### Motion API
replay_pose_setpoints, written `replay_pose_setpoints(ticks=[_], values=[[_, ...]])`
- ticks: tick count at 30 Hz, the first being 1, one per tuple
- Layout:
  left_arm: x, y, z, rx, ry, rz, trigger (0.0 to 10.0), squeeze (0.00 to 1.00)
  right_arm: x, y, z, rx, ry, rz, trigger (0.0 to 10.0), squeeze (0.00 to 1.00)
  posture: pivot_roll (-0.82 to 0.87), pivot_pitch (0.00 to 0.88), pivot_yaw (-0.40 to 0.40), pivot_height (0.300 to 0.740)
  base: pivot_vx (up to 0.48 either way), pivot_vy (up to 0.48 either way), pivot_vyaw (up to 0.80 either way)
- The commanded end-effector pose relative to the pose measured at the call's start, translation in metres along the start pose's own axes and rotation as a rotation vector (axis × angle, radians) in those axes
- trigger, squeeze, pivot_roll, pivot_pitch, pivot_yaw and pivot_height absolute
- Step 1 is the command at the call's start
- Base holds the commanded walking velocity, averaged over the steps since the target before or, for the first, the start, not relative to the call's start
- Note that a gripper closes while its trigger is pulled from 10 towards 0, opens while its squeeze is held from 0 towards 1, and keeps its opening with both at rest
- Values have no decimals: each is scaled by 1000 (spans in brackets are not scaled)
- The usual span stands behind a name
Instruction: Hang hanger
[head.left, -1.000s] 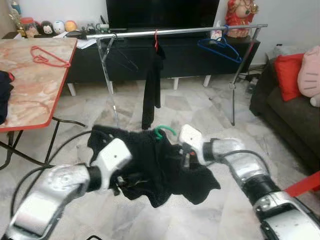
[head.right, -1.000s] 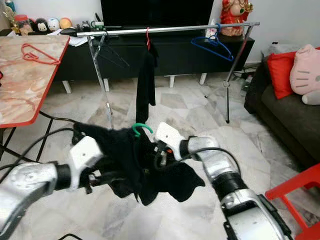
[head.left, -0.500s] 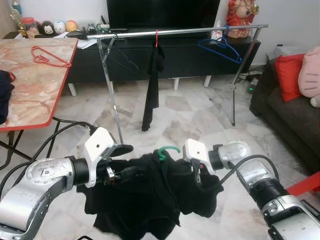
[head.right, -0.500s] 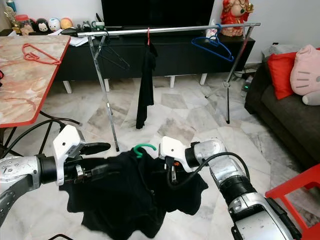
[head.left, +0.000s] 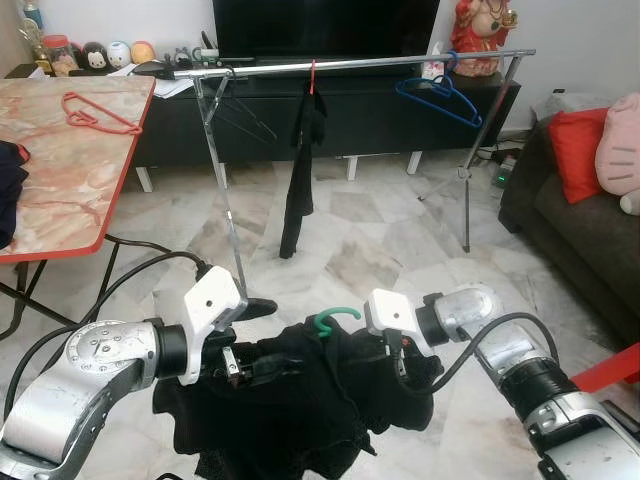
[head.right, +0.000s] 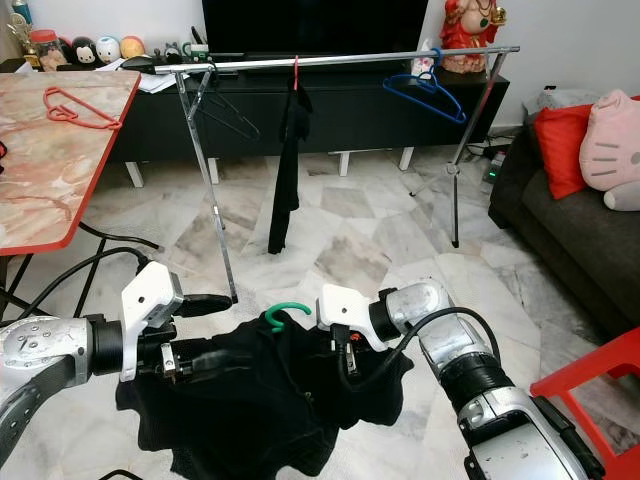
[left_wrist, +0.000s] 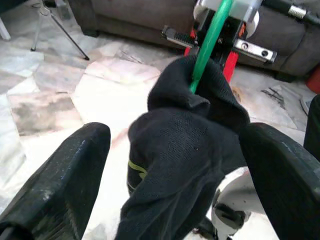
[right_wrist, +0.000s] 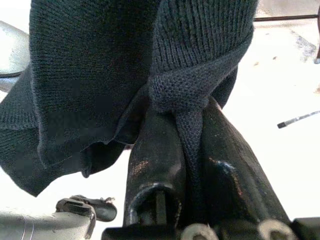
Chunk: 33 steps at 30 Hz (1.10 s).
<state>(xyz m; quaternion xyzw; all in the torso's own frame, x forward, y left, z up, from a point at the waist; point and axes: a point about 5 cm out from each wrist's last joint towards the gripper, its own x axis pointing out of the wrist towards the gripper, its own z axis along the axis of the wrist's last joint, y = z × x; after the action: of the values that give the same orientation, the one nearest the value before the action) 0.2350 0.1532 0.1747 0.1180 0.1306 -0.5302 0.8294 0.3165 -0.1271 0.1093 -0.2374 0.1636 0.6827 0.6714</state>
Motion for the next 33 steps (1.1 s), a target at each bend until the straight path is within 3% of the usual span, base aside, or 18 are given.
replay_pose_setpoints(ticks=[1, 9, 13, 14, 15, 16, 20, 21, 22, 23, 25, 26, 33], values=[[3, 1, -3, 25, 36, -1, 10000, 1000, -6, -4, 9, -50, -19, -13, 0, 0, 41, 0, -67, 740, 0, 0, 0], [10, 1, -14, 37, 93, -28, 10000, 1000, -7, -5, 13, -65, -29, -14, 0, 0, 41, 0, -67, 740, 0, 0, 0], [23, -1, -19, 89, 140, -42, 10000, 1000, -5, -5, 16, -73, -35, -9, 0, 0, 42, 0, -68, 740, 0, 0, 0], [28, -1, -20, 106, 152, -36, 10000, 290, -5, -5, 17, -77, -38, -8, 0, 0, 39, 0, -68, 740, 0, 0, 0], [32, 0, -21, 106, 157, -34, 10000, 290, -5, -5, 18, -79, -40, -7, 0, 0, 39, 0, -68, 740, 0, 0, 0], [35, -1, -21, 108, 155, -38, 10000, 0, -4, -5, 19, -83, -43, -2, 0, 0, 34, 0, -67, 740, 0, 0, 0], [43, -3, -19, 104, 133, -47, 10000, 0, -3, -4, 21, -89, -48, 7, 0, 0, 35, 0, -66, 740, 0, 0, 0], [44, -3, -19, 104, 132, -50, 7333, 0, -2, -3, 21, -90, -49, 12, 0, 0, 35, 0, -66, 740, 0, 0, 0], [44, -3, -19, 107, 132, -53, 7333, 0, -2, -3, 22, -91, -50, 15, 0, 0, 36, 0, -66, 740, 0, 0, 0], [45, -3, -19, 105, 131, -54, 1373, 0, -1, -2, 22, -92, -51, 17, 0, 0, 36, 0, -66, 740, 0, 0, 0], [45, -2, -19, 104, 130, -53, 1373, 0, -1, -2, 22, -93, -51, 18, 0, 0, 36, 0, -66, 740, 0, 0, 0], [45, -2, -19, 110, 129, -56, 0, 0, 0, -2, 23, -93, -53, 20, 0, 0, 38, 0, -65, 740, 0, 0, 0], [46, -3, -19, 109, 129, -57, 0, 0, 1, -1, 23, -93, -57, 21, 0, 0, 38, 0, -65, 740, 0, 0, 0]])
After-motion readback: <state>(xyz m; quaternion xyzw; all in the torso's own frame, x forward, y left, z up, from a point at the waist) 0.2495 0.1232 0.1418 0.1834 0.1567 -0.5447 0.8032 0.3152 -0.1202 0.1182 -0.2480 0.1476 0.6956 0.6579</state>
